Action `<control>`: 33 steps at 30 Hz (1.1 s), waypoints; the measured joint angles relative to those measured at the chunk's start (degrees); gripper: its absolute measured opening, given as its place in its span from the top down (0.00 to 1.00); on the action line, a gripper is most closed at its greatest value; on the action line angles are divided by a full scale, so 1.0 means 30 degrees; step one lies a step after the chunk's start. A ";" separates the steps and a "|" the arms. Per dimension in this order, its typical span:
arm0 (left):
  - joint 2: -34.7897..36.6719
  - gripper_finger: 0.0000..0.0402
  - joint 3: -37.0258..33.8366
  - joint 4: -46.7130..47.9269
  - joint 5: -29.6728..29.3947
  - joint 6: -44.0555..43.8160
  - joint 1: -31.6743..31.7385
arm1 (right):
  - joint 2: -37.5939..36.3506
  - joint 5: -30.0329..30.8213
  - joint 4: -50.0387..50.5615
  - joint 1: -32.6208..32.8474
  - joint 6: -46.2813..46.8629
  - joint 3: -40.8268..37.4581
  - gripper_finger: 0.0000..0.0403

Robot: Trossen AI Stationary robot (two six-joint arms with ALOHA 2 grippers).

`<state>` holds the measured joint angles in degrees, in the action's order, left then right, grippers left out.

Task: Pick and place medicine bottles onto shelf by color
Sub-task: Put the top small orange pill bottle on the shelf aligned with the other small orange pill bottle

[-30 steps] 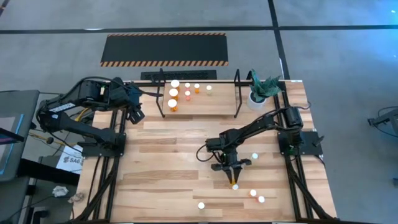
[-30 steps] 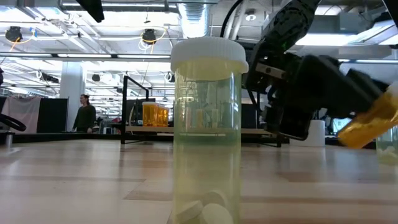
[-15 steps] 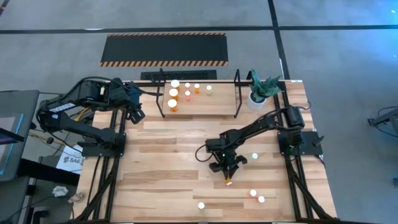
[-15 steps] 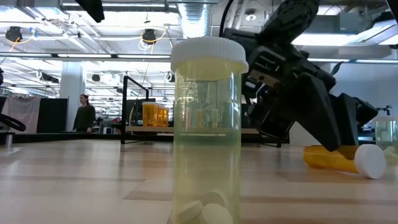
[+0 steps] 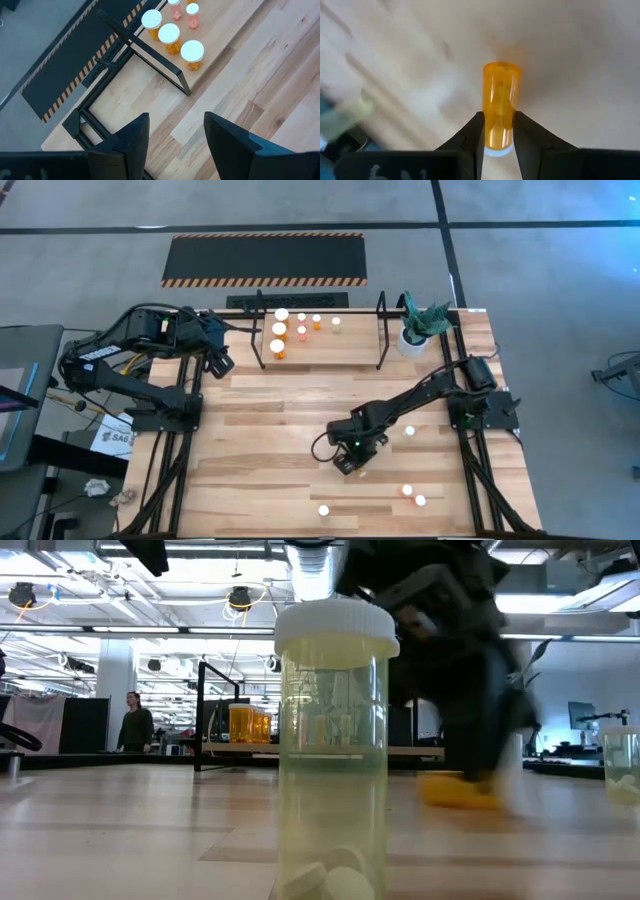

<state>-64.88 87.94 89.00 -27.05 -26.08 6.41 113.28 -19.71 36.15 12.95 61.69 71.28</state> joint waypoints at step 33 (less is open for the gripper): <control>-0.0007 0.56 0.0000 0.0018 0.0446 -0.1500 -0.0004 | 0.0276 0.4312 -0.0384 -0.2514 -1.9248 0.1720 0.64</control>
<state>-64.90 87.94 89.06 -25.71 -30.58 6.39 114.10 -6.77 35.00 5.41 3.95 76.44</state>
